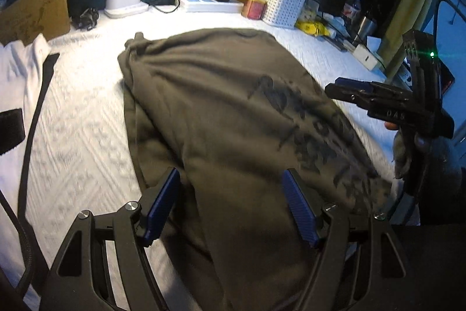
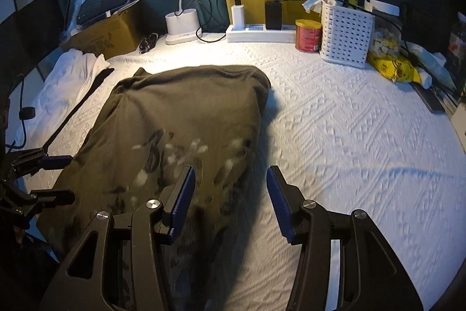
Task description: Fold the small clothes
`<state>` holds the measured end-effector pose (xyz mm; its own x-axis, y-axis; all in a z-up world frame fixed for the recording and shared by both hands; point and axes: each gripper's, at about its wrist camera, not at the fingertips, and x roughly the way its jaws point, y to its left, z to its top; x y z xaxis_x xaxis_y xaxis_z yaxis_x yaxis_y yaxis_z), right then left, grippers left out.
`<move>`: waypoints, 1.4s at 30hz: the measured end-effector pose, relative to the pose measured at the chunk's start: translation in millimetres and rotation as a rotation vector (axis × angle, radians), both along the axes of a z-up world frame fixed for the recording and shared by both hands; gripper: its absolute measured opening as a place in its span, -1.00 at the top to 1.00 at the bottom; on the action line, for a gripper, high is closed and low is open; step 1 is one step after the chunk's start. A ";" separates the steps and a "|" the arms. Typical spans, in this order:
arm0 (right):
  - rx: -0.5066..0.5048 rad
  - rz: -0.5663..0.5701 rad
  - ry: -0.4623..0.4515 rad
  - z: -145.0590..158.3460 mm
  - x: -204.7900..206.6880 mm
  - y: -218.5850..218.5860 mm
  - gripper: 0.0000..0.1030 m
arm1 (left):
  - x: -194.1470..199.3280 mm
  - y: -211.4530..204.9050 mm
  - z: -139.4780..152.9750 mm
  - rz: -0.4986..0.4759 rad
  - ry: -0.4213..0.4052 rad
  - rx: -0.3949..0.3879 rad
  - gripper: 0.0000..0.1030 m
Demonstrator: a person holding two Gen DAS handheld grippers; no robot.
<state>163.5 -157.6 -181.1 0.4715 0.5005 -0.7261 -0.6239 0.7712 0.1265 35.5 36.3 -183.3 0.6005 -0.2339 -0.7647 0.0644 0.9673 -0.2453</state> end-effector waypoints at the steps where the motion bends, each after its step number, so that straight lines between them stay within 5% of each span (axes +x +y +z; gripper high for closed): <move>1: 0.001 -0.001 0.004 -2.0 -2.8 -1.6 -0.05 | -2.7 -0.4 -2.5 0.001 0.003 -0.001 -0.42; 9: 0.008 -0.009 0.031 -16.4 -25.1 -6.0 -0.05 | -21.7 -5.9 -7.8 -0.020 -0.027 0.008 -0.39; 12: 0.007 -0.013 0.028 -16.6 -30.1 -7.8 -0.05 | -25.7 -5.9 -6.0 -0.042 -0.032 -0.025 0.45; 15: 0.005 -0.018 0.024 -15.9 -33.0 -9.7 -0.05 | -33.7 -13.2 1.7 -0.067 -0.058 0.002 0.87; 31: 0.002 0.037 0.118 -22.3 -85.0 -18.0 -0.04 | -57.5 8.6 10.2 -0.045 -0.073 -0.079 0.93; 33: 0.014 0.027 0.126 -25.8 -99.1 -23.8 0.13 | -58.2 9.2 9.8 -0.042 -0.075 -0.086 0.93; 35: 0.028 0.005 0.130 -27.1 -107.3 -30.2 0.53 | -58.3 9.6 7.6 -0.039 -0.070 -0.090 0.93; 42: 0.077 -0.038 0.119 -26.6 -128.4 -41.4 0.76 | -59.1 11.1 1.7 -0.040 -0.049 -0.100 0.93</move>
